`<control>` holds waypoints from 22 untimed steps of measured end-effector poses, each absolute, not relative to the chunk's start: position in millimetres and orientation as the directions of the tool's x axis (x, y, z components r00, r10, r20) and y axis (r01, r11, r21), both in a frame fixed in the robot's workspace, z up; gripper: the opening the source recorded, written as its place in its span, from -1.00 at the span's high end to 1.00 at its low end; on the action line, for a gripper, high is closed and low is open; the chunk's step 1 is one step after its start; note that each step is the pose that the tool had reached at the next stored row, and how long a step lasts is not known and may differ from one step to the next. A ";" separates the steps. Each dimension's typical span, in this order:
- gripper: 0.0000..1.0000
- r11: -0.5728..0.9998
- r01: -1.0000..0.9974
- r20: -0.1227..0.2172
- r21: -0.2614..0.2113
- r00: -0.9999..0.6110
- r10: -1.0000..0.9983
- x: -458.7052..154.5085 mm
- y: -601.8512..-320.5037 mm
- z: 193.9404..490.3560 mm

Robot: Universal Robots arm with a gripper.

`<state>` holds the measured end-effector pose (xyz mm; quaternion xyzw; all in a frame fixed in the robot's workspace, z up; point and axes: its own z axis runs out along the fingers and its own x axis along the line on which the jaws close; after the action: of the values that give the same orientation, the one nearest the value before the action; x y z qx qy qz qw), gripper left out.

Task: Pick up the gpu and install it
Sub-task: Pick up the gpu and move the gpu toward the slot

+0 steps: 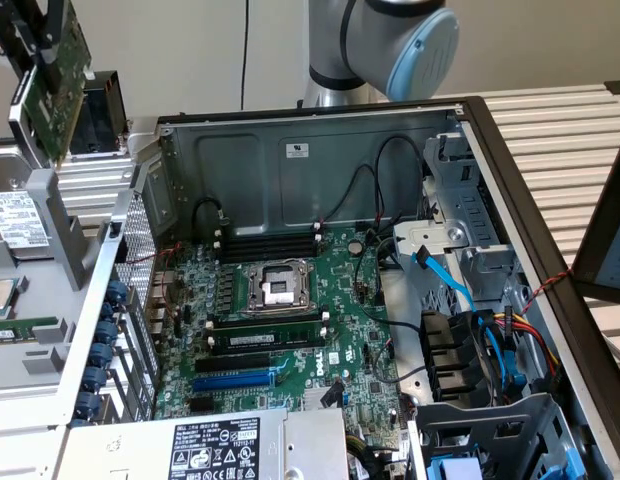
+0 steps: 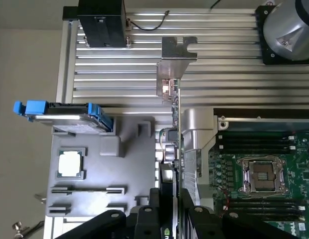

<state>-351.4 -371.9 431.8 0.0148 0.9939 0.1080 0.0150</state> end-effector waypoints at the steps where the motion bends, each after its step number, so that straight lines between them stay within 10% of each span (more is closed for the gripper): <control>1: 0.47 0.976 0.027 -0.024 0.216 -0.999 0.033 -348.6 -371.9 433.7; 22: 0.47 0.974 0.039 0.030 0.224 -0.999 0.033 -281.0 -372.4 452.3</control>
<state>-281.0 -372.4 452.3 0.0179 0.9934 0.1128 -0.0132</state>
